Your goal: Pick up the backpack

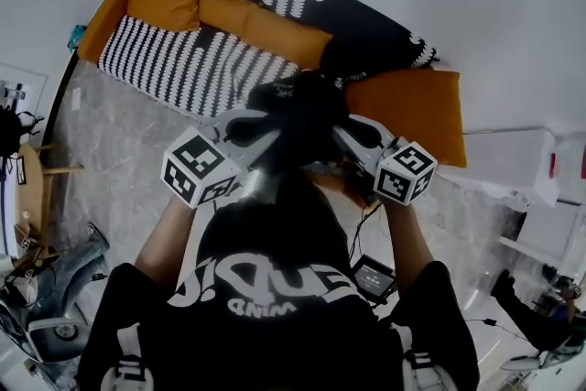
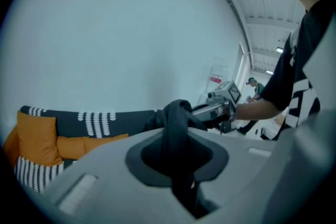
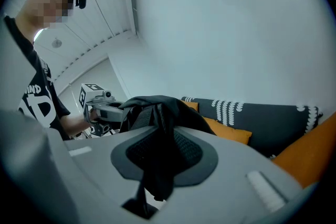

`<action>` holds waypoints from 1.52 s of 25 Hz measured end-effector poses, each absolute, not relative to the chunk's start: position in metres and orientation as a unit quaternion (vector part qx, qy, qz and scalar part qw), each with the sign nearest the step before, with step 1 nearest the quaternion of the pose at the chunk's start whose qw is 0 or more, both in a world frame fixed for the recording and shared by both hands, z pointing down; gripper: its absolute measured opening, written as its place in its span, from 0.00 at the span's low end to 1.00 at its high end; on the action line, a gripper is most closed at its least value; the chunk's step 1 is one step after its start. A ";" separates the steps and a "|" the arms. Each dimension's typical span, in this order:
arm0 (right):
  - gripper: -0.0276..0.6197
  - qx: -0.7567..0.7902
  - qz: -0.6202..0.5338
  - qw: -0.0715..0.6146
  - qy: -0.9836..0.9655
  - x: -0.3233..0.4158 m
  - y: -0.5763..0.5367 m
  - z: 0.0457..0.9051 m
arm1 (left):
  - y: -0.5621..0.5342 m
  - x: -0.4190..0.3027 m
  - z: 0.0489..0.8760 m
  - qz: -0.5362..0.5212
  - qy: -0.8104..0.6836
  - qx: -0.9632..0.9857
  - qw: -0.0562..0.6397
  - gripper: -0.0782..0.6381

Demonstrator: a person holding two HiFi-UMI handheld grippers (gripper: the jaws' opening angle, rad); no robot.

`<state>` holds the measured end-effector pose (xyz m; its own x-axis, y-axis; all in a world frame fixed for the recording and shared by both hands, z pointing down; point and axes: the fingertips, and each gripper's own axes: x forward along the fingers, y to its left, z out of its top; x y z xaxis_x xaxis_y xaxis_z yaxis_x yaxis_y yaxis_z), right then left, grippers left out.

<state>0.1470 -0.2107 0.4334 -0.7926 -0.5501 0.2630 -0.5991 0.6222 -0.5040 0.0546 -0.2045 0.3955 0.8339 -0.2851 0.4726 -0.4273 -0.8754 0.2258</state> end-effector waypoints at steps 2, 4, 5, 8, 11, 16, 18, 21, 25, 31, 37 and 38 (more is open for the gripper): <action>0.15 0.327 0.296 0.044 -0.896 0.137 -0.193 0.434 | -0.187 0.044 0.397 0.213 -0.183 0.945 0.169 0.18; 0.15 0.346 0.288 0.050 -0.892 0.128 -0.174 0.431 | -0.169 0.035 0.396 0.205 -0.170 0.948 0.172 0.18; 0.15 0.357 0.284 0.052 -0.888 0.124 -0.163 0.429 | -0.159 0.031 0.395 0.201 -0.162 0.951 0.172 0.18; 0.15 0.394 0.277 0.050 -0.875 0.111 -0.129 0.424 | -0.129 0.018 0.391 0.194 -0.136 0.957 0.166 0.18; 0.15 0.426 0.281 0.038 -0.859 0.098 -0.095 0.421 | -0.102 0.004 0.387 0.192 -0.113 0.962 0.156 0.18; 0.15 0.448 0.287 0.040 -0.846 0.077 -0.051 0.416 | -0.069 -0.014 0.382 0.189 -0.093 0.965 0.154 0.18; 0.15 0.450 0.286 0.039 -0.845 0.071 -0.038 0.413 | -0.058 -0.019 0.378 0.183 -0.094 0.966 0.157 0.18; 0.15 0.452 0.285 0.037 -0.844 0.071 -0.017 0.409 | -0.037 -0.018 0.371 0.182 -0.094 0.967 0.152 0.18; 0.15 0.441 0.271 0.049 -0.854 0.067 0.011 0.405 | -0.006 -0.023 0.367 0.171 -0.096 0.969 0.152 0.18; 0.15 0.431 0.261 0.062 -0.862 0.066 0.036 0.410 | 0.021 -0.026 0.376 0.143 -0.114 0.966 0.183 0.18; 0.15 0.429 0.239 0.080 -0.867 0.073 0.051 0.414 | 0.036 -0.021 0.384 0.127 -0.115 0.967 0.187 0.18; 0.15 0.430 0.237 0.081 -0.868 0.074 0.053 0.415 | 0.037 -0.020 0.385 0.127 -0.112 0.968 0.188 0.18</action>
<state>0.0739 0.0529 0.4152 -0.6178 -0.7072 0.3437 -0.7838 0.5190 -0.3411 -0.0196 0.0374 0.3854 0.9427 -0.1689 0.2877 -0.2643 -0.9044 0.3351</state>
